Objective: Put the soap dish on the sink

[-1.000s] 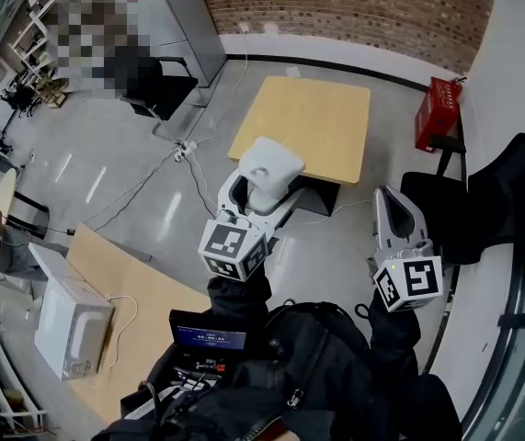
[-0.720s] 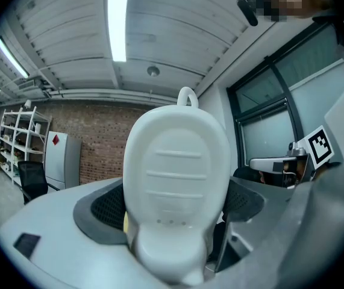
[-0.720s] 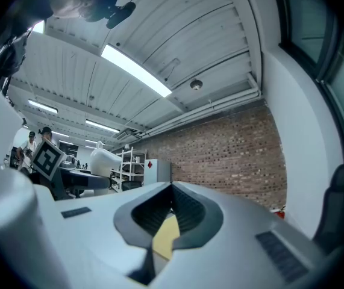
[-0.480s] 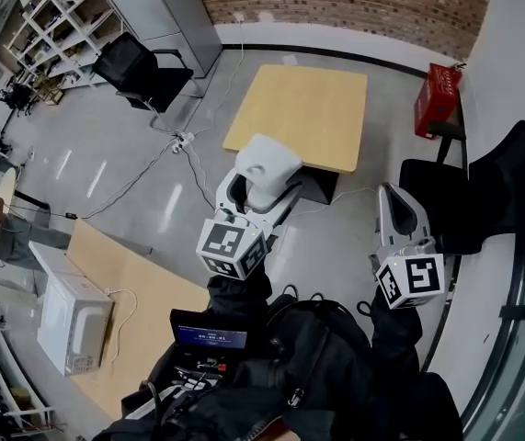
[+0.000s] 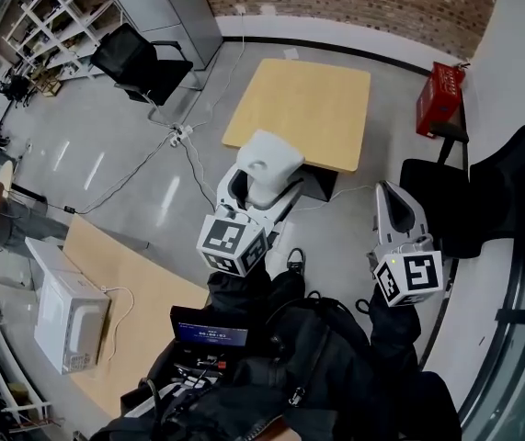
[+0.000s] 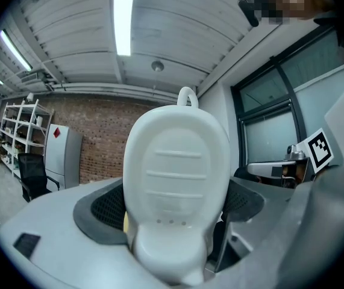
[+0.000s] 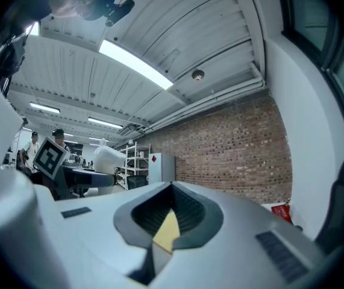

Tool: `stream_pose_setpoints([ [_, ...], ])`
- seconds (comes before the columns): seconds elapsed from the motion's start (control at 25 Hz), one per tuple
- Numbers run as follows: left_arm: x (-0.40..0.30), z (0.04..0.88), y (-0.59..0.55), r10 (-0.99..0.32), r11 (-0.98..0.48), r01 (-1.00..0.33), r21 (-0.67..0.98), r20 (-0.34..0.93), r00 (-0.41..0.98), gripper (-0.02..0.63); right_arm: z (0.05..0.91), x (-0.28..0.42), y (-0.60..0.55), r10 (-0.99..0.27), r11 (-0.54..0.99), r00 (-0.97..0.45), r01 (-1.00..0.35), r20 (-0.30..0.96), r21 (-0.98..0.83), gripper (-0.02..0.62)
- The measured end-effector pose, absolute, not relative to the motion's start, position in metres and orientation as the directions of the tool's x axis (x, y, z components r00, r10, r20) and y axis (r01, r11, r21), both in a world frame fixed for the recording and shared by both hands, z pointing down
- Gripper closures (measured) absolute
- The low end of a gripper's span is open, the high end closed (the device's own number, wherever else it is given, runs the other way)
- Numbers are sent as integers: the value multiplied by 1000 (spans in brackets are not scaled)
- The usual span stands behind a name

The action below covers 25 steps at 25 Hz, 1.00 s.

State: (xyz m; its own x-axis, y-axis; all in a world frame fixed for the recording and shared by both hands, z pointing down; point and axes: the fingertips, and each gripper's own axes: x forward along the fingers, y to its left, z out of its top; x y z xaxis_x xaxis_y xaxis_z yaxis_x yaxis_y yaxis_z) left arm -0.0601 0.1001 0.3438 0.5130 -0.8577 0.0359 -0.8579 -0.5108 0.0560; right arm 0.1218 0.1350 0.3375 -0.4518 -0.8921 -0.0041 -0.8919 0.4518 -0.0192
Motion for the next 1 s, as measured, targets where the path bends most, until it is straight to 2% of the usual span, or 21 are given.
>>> stream_pose_setpoints([
  [1.0, -89, 355, -70, -819, -565, -820, 92, 56, 571, 137, 343, 83, -28, -910, 412, -413, -911, 47, -19, 591],
])
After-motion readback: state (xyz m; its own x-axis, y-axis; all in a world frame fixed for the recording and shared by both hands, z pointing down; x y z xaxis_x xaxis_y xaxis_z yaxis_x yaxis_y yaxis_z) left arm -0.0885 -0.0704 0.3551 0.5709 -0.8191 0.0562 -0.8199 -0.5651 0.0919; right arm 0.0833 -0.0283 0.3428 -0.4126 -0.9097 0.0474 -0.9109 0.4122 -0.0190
